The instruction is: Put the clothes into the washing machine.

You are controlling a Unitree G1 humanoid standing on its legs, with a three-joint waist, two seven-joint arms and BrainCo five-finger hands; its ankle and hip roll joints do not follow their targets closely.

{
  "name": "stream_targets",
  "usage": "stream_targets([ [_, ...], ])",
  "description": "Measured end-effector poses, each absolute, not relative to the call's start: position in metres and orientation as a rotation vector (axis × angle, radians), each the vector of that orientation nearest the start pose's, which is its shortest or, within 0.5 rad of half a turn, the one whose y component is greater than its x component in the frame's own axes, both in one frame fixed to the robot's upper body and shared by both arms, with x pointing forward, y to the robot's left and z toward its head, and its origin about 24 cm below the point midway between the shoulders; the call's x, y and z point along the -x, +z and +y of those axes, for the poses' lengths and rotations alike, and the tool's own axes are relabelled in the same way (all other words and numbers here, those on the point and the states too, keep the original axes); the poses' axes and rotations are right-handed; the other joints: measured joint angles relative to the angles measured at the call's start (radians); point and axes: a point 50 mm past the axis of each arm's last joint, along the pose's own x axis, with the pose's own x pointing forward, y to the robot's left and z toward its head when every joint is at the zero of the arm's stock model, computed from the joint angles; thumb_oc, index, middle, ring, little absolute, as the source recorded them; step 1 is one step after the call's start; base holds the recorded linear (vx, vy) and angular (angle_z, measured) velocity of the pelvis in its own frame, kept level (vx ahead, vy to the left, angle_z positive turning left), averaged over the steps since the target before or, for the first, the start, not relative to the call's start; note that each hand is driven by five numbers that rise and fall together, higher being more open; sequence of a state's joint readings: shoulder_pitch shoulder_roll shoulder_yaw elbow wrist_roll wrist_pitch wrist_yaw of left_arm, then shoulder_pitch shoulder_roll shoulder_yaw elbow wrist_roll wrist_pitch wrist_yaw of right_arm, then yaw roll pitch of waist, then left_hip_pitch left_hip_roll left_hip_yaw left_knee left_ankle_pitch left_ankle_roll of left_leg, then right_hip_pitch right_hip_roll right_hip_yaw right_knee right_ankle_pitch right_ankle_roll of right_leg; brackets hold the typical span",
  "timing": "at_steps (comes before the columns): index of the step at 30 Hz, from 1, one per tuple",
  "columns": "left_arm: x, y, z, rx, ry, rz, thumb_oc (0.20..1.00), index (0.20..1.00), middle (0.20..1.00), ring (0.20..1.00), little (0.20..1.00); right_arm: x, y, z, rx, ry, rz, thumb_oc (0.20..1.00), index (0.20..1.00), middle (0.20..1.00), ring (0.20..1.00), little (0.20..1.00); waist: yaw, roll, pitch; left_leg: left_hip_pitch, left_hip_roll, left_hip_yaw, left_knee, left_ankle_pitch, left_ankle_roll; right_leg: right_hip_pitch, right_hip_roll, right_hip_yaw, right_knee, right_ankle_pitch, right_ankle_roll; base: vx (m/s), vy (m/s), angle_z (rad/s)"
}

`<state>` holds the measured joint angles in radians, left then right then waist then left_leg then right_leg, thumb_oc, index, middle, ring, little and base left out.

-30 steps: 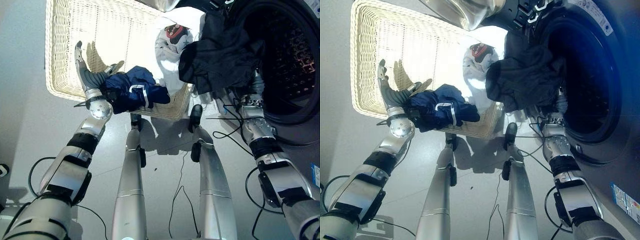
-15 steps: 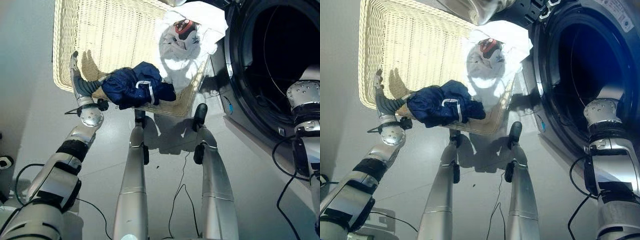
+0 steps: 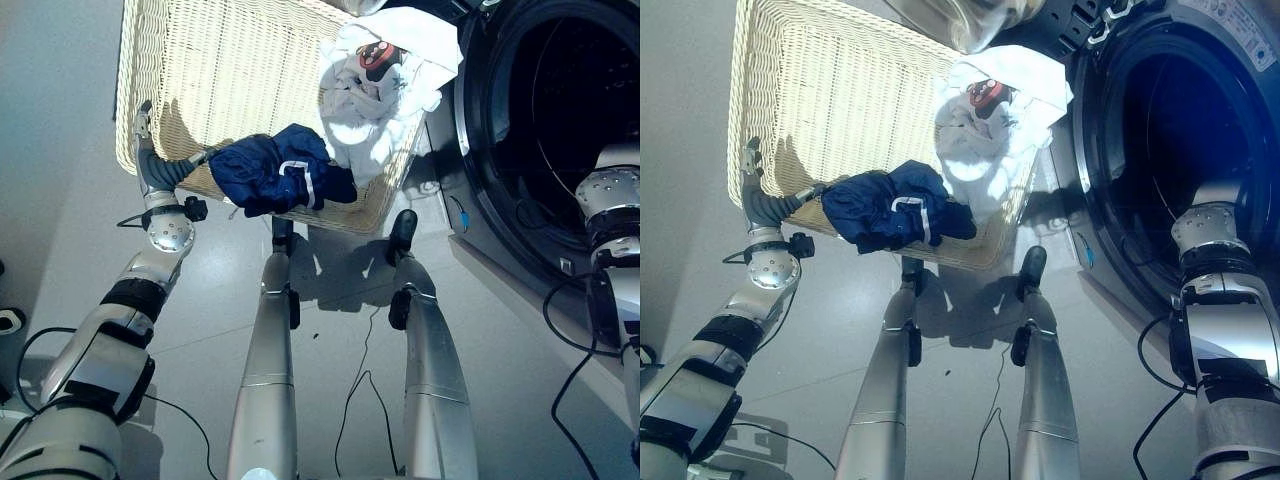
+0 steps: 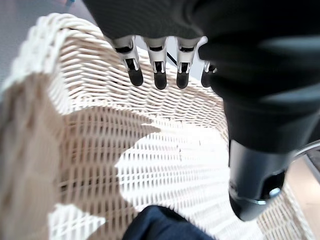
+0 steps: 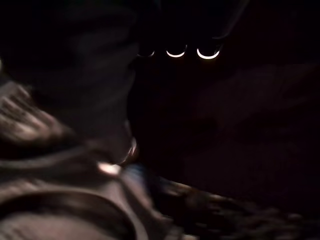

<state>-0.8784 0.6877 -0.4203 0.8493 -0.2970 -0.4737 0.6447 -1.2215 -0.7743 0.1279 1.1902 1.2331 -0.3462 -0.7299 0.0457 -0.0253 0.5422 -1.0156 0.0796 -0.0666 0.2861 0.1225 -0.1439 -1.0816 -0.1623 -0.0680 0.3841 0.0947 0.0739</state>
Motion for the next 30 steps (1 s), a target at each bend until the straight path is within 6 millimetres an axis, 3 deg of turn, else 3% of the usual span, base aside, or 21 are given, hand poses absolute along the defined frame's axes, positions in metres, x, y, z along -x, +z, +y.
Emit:
stream_targets([
  [7,-0.374,0.213,0.246,-0.426,0.461,-0.6,1.0,1.0,1.0,1.0,1.0,-0.365,0.256,-0.35,-0.303,-1.037,-0.218,1.0,1.0,1.0,1.0,1.0,-0.005,0.0,0.0,-0.001,-0.002,-0.001,-0.009,0.006,0.004,-0.002,-0.002,0.0,-0.002,-0.001,0.007,0.0,-0.004,0.0],
  [11,-0.376,0.212,0.239,-0.44,0.428,-0.602,1.0,1.0,1.0,1.0,1.0,-0.369,0.274,-0.338,-0.137,-0.978,-0.285,1.0,1.0,1.0,1.0,1.0,-0.017,0.001,-0.001,-0.002,-0.001,-0.006,-0.028,0.013,0.001,-0.009,-0.001,-0.006,-0.008,0.0,0.006,0.0,0.0,0.0],
  [16,-0.38,0.218,0.228,-0.415,0.41,-0.618,1.0,1.0,1.0,1.0,1.0,-0.373,0.296,-0.299,0.101,-0.853,-0.438,1.0,1.0,1.0,1.0,1.0,-0.031,0.001,-0.001,-0.009,-0.001,-0.006,-0.041,0.016,-0.001,-0.022,-0.002,-0.008,-0.011,-0.001,0.0,-0.01,0.011,0.0],
  [25,-0.379,0.215,0.213,-0.403,0.392,-0.645,1.0,1.0,1.0,1.0,1.0,-0.372,0.257,-0.238,0.408,-0.655,-0.556,1.0,1.0,1.0,1.0,1.0,-0.037,0.002,-0.001,-0.01,-0.001,0.012,-0.066,0.016,-0.001,-0.052,-0.005,0.001,0.005,-0.023,0.005,0.0,0.0,0.0],
  [30,-0.377,0.211,0.209,-0.39,0.394,-0.652,1.0,1.0,1.0,1.0,1.0,-0.366,0.251,-0.213,0.535,-0.581,-0.644,1.0,1.0,1.0,1.0,1.0,-0.057,0.002,-0.001,-0.013,-0.002,0.014,-0.074,0.016,-0.001,-0.064,-0.006,0.004,0.018,-0.033,0.005,0.0,0.0,0.0],
])
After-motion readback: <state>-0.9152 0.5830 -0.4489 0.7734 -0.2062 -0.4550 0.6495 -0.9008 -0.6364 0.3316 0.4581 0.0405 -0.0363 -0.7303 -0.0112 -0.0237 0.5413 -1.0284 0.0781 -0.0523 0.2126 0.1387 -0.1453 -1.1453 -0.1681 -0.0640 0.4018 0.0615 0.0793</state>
